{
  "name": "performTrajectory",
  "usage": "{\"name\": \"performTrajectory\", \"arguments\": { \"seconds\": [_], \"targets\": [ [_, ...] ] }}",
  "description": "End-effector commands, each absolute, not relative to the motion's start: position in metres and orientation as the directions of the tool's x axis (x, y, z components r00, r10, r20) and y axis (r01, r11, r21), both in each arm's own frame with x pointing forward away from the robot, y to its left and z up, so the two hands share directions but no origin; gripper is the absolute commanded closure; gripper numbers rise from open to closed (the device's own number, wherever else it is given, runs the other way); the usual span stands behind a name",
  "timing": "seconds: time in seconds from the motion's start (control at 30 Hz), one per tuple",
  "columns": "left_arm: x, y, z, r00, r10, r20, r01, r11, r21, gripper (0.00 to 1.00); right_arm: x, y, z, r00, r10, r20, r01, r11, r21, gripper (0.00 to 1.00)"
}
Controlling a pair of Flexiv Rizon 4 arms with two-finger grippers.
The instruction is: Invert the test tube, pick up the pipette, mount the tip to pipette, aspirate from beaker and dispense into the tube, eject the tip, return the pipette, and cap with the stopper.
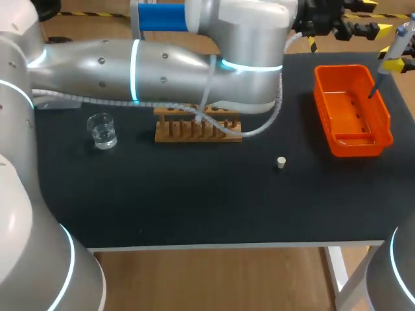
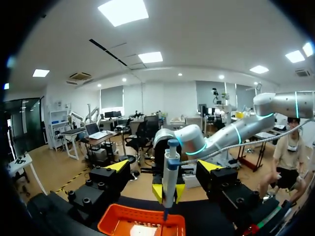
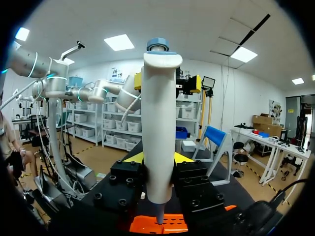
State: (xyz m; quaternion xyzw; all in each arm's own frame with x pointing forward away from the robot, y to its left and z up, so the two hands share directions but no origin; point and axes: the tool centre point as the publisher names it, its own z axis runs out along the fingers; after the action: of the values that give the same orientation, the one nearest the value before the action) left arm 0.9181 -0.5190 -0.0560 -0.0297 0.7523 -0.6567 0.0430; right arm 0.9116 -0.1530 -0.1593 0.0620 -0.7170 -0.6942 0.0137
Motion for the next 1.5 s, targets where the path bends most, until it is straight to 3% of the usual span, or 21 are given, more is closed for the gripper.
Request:
{"name": "performTrajectory", "arguments": {
  "seconds": [0.03, 0.9, 1.5],
  "targets": [
    [0.913, -0.478, -0.046, -1.000, 0.009, 0.006, -0.003, 0.267, -0.964, 0.00, 0.912, -0.154, -0.158, -0.992, -0.110, -0.066, -0.070, 0.032, 0.997, 1.00],
    [0.866, -0.342, -0.082, -0.995, -0.098, 0.030, -0.053, 0.241, -0.969, 0.00, 0.912, -0.154, -0.158, -0.992, -0.110, -0.066, -0.070, 0.032, 0.997, 1.00],
    [0.820, -0.289, -0.122, -0.983, -0.180, 0.045, -0.073, 0.151, -0.986, 0.00, 0.912, -0.154, -0.158, -0.992, -0.110, -0.066, -0.070, 0.032, 0.997, 1.00]
  ]
}}
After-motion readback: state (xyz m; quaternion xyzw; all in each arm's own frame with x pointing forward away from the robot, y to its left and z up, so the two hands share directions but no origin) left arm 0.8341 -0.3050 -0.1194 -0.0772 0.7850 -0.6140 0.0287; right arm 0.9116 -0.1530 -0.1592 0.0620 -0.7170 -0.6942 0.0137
